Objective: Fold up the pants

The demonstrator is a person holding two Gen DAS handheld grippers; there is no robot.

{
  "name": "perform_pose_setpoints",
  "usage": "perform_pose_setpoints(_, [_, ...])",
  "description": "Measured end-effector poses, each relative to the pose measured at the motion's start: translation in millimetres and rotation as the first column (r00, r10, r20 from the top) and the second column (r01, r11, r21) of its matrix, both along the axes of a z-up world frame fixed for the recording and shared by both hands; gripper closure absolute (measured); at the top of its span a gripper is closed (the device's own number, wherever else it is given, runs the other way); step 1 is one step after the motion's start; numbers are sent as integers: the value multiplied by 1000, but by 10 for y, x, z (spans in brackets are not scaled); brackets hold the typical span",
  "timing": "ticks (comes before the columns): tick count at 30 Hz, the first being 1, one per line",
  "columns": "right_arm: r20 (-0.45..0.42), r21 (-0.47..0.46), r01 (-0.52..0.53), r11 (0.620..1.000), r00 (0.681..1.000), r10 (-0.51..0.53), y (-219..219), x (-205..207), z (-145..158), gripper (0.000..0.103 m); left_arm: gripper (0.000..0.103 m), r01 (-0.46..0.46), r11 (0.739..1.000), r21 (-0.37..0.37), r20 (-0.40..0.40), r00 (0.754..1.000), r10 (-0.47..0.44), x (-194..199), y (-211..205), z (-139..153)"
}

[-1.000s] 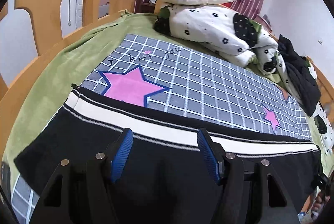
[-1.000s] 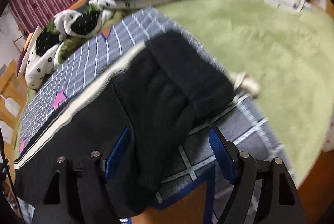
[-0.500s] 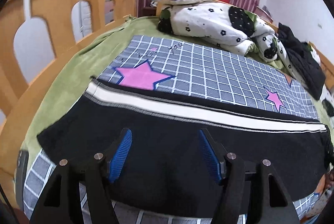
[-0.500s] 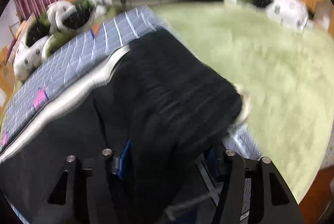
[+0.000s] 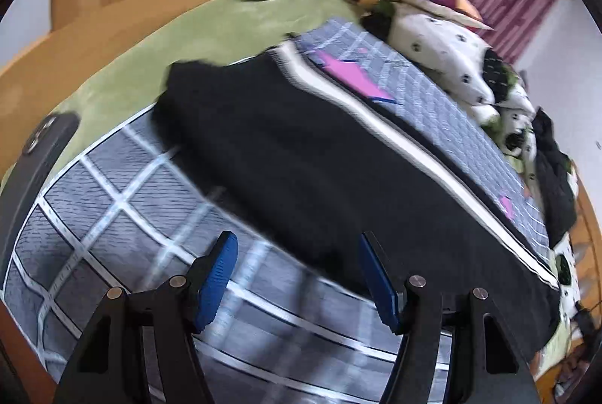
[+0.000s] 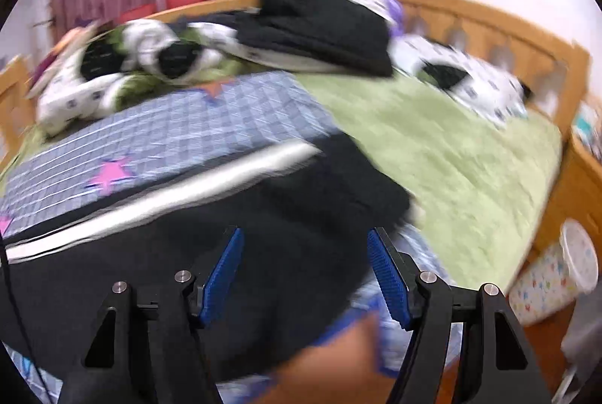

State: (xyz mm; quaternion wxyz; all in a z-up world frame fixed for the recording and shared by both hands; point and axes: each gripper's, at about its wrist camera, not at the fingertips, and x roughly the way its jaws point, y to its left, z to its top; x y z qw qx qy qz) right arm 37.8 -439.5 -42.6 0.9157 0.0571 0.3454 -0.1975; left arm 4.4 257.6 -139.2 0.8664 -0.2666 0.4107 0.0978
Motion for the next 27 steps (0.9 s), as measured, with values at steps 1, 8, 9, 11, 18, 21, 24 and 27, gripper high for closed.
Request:
perform_pose_setpoints(1, [10, -3, -42, 999, 999, 42, 214, 77, 80, 35, 39, -10, 1000, -12, -1, 1000, 10, 19, 58, -48])
perform_pose_setpoints(8, [32, 136, -335, 932, 942, 334, 1492, 718, 330, 35, 39, -72, 986, -151, 60, 995, 82, 337, 548, -218])
perform_pose_setpoints(9, [40, 126, -363, 923, 932, 361, 1656, 801, 343, 35, 39, -83, 984, -159, 65, 993, 94, 398, 602, -226])
perform_pose_setpoints(11, [47, 109, -398, 911, 918, 395, 1883, 903, 288, 35, 40, -121, 973, -198, 75, 988, 138, 456, 699, -221])
perform_pose_setpoints(18, [-116, 151, -399, 905, 901, 417, 2081, 1115, -536, 51, 68, -223, 966, -135, 81, 969, 235, 470, 776, -177])
perform_pose_setpoints(21, [-151, 90, -408, 909, 896, 417, 2001, 1082, -607, 52, 85, -262, 964, -44, 71, 962, 265, 493, 746, -67])
perform_pose_setpoints(24, [-163, 40, -405, 913, 899, 406, 1843, 992, -579, 52, 88, -277, 945, 171, 104, 959, 262, 552, 404, 312])
perform_pose_setpoints(27, [-139, 4, -399, 917, 908, 395, 1606, 850, -474, 52, 88, -188, 870, 456, 164, 978, 126, 683, -331, 824])
